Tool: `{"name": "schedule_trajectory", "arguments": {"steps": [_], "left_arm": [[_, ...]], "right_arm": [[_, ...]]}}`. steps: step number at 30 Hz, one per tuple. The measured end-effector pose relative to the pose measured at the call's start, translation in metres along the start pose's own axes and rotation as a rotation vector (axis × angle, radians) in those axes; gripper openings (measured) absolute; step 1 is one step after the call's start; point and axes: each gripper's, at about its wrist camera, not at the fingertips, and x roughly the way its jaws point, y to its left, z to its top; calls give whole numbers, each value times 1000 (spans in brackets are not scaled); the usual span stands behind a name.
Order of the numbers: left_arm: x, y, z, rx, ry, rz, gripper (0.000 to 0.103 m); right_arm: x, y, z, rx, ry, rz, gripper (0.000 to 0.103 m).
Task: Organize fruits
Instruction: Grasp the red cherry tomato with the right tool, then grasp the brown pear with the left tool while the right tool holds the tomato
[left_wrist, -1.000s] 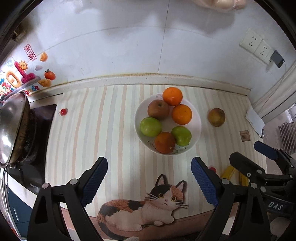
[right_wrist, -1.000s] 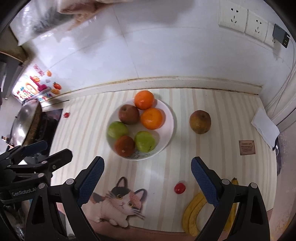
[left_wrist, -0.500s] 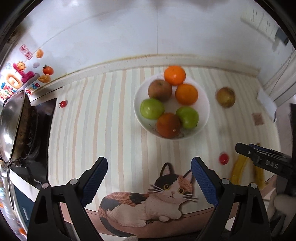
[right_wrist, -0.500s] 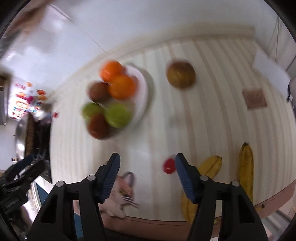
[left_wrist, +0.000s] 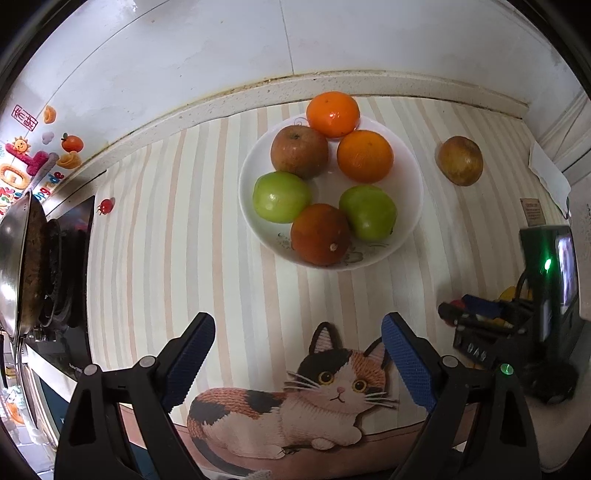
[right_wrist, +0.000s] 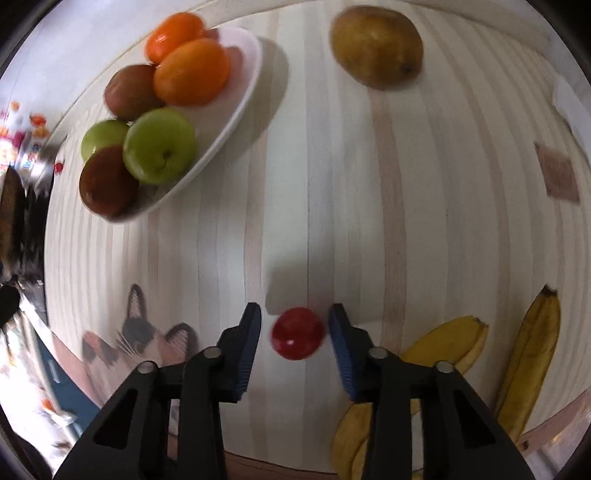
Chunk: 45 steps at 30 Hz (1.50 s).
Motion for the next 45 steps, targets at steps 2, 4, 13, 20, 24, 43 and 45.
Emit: {"name": "schedule_trajectory", "arguments": {"steps": [2, 4, 13, 20, 24, 43, 45], "left_arm": [[-2, -3, 5, 2, -2, -7, 92], [-5, -9, 14, 12, -6, -10, 92], [-2, -76, 98, 176, -33, -3, 92], [33, -135, 150, 293, 26, -36, 92], [62, -150, 173, 256, 144, -144, 92], [127, -209, 199, 243, 265, -207, 63], [125, -208, 196, 237, 252, -210, 63]], "right_arm": [[-1, 0, -2, -6, -11, 6, 31], [-5, -5, -1, 8, -24, 21, 31], [-46, -69, 41, 151, -130, 70, 31], [-64, -134, 86, 276, -188, 79, 31], [-68, -159, 100, 318, -203, 91, 31], [-44, -183, 116, 350, -169, 88, 31], [-39, -181, 119, 349, -165, 85, 31]]}}
